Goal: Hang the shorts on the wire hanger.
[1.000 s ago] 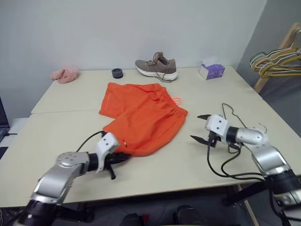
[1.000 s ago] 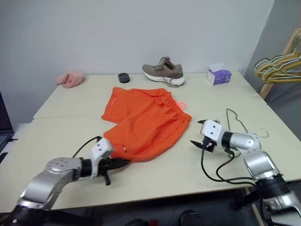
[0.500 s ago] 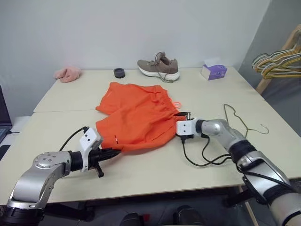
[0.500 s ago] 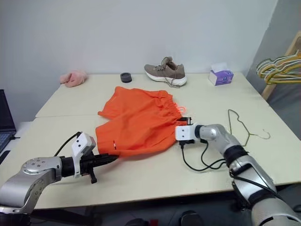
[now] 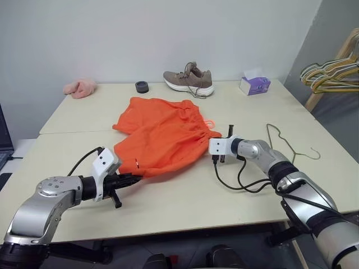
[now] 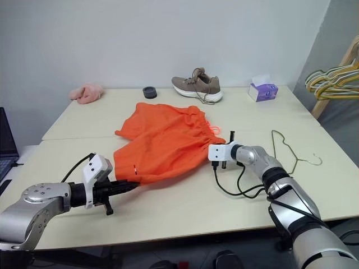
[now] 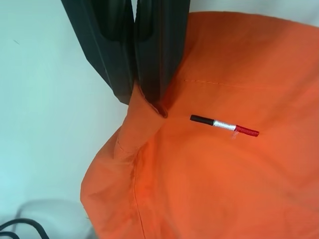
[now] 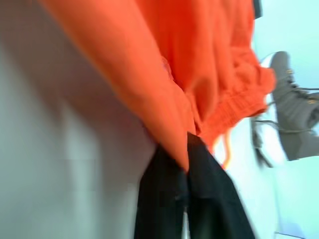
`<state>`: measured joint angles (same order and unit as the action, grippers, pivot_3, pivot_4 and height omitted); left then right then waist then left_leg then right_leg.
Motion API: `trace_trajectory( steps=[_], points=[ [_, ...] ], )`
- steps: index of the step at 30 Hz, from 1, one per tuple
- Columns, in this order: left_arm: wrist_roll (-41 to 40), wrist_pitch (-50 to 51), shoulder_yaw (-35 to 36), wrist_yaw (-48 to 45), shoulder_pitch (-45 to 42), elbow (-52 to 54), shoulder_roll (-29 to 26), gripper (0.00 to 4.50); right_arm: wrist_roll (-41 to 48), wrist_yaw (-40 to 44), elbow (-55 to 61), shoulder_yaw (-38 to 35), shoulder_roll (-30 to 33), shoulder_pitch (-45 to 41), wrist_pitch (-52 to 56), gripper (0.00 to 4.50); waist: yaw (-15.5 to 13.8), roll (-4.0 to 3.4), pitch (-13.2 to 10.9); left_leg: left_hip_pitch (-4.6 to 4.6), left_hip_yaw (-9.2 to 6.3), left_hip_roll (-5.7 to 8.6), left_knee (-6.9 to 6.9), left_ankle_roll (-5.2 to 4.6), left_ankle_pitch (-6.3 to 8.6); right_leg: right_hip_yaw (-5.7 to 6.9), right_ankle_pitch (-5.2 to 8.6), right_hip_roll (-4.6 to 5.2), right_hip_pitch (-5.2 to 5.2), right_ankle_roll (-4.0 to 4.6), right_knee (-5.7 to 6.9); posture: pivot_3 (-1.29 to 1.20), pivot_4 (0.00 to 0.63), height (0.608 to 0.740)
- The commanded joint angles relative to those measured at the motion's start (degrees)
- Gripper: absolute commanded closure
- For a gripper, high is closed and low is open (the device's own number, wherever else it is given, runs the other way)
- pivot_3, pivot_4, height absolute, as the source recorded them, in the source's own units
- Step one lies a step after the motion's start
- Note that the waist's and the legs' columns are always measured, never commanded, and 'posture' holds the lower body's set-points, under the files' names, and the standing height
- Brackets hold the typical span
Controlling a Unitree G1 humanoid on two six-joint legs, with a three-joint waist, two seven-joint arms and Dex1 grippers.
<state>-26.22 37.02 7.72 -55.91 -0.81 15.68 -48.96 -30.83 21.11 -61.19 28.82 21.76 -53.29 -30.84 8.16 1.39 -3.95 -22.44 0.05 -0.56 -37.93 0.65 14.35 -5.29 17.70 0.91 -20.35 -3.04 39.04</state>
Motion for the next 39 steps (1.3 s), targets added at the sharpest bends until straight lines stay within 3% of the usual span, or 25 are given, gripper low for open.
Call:
trace_trajectory(
  steps=[1,8,11,17,26,39],
  points=[
    [1.7,-1.5,-2.2,-1.7,-0.3,1.8,-2.3,4.5,-0.6,1.1,2.9,-0.4,3.5,-1.0,-3.4,4.49,-0.1,-0.01,0.0,0.0,0.01,0.02,0.0,0.0,0.0,0.0,0.0,0.0,0.0,0.0,0.0,-0.04,0.003,0.74],
    [2.5,-3.3,-5.1,-5.0,3.9,4.1,-5.0,4.5,3.2,15.7,17.2,-1.2,12.6,6.3,-4.9,4.49,-0.2,-0.01,0.0,-0.01,-0.03,0.0,0.02,0.0,0.0,-0.02,0.0,0.03,0.03,0.0,-0.03,-0.04,0.01,0.74],
    [2.4,-3.8,-5.7,-7.4,6.7,5.0,-6.9,4.5,9.8,28.4,33.0,-2.8,18.3,13.5,1.1,4.49,-0.3,-0.06,0.0,-0.02,-0.06,-0.02,0.03,-0.01,0.01,-0.01,0.01,0.04,0.04,-0.01,-0.04,-0.05,0.012,0.74],
    [2.9,-7.2,-5.3,-11.8,12.5,5.8,-10.5,4.5,20.2,43.6,60.4,-5.5,25.9,25.8,20.2,4.49,-0.4,-0.12,-0.1,0.07,-0.04,-0.05,0.01,-0.02,0.01,-0.01,0.06,0.08,0.11,0.06,-0.03,-0.06,0.018,0.74],
    [-2.0,-7.4,-2.0,-19.3,21.3,10.5,-14.6,4.5,25.9,51.3,75.1,-7.4,30.7,31.5,33.3,4.49,-1.6,-0.1,-0.1,0.49,0.12,-0.08,0.04,-0.02,0.02,0.04,0.3,0.19,0.11,0.25,-0.09,-0.06,0.019,0.74],
    [-2.8,-8.9,-1.5,-20.5,26.8,13.4,-14.2,4.5,34.1,57.7,88.3,-6.0,33.0,38.1,44.2,4.49,-3.4,-0.14,-0.2,0.51,0.1,-0.1,0.09,-0.02,0.02,0.12,0.7,0.2,0.1,0.5,-0.07,-0.06,0.023,0.74]
  ],
)
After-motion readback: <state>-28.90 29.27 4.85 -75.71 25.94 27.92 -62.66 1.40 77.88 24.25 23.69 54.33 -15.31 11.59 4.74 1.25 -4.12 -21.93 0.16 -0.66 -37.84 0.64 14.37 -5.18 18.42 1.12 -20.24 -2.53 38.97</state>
